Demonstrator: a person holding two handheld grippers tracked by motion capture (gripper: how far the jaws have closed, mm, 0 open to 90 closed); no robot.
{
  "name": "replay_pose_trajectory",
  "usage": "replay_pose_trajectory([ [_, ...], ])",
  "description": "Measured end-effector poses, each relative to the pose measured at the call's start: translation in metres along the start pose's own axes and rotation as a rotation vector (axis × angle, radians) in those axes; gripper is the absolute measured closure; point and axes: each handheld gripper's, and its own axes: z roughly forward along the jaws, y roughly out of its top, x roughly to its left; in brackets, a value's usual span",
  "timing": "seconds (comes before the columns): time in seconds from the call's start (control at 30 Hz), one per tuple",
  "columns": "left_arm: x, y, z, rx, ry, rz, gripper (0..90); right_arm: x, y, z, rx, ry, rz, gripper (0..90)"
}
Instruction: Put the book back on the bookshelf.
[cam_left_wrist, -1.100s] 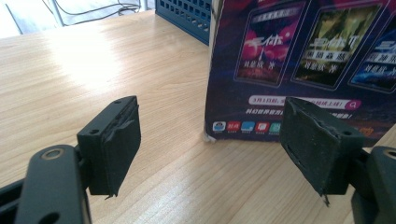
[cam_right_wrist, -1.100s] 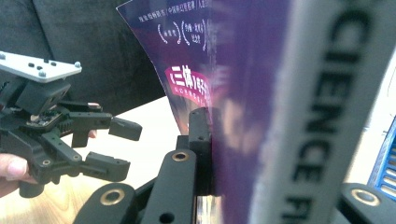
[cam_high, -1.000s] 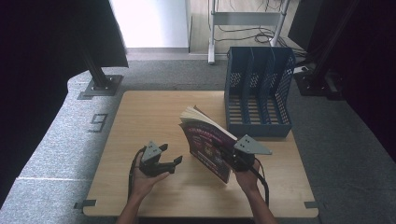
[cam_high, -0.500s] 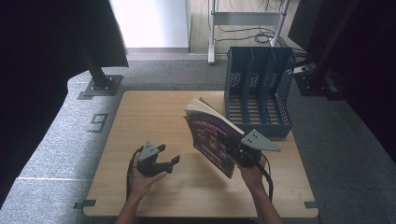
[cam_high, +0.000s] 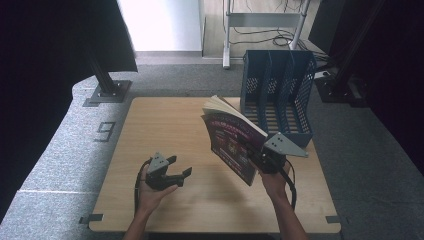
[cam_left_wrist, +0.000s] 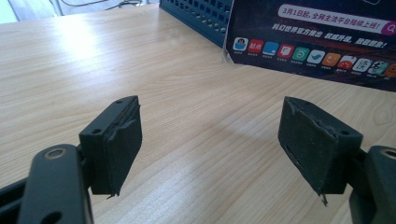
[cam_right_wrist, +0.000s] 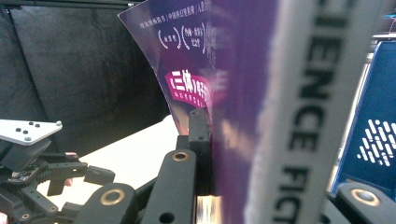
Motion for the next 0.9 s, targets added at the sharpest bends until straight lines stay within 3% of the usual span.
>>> replay_pose_trajectory([
  [0.27,-0.002,-0.002,0.006,0.034,0.005,0.018,21.6,-0.007,0.017,-0.001,-0.014,-0.027,-0.007,81.6],
  [0.4,-0.005,-0.003,0.007,0.041,-0.004,0.021,21.4,-0.013,0.017,0.0,-0.018,-0.039,0.024,81.6],
  [0.9,-0.009,-0.004,0.007,0.045,-0.012,0.024,21.5,-0.027,0.039,-0.004,-0.071,-0.094,0.023,81.6],
])
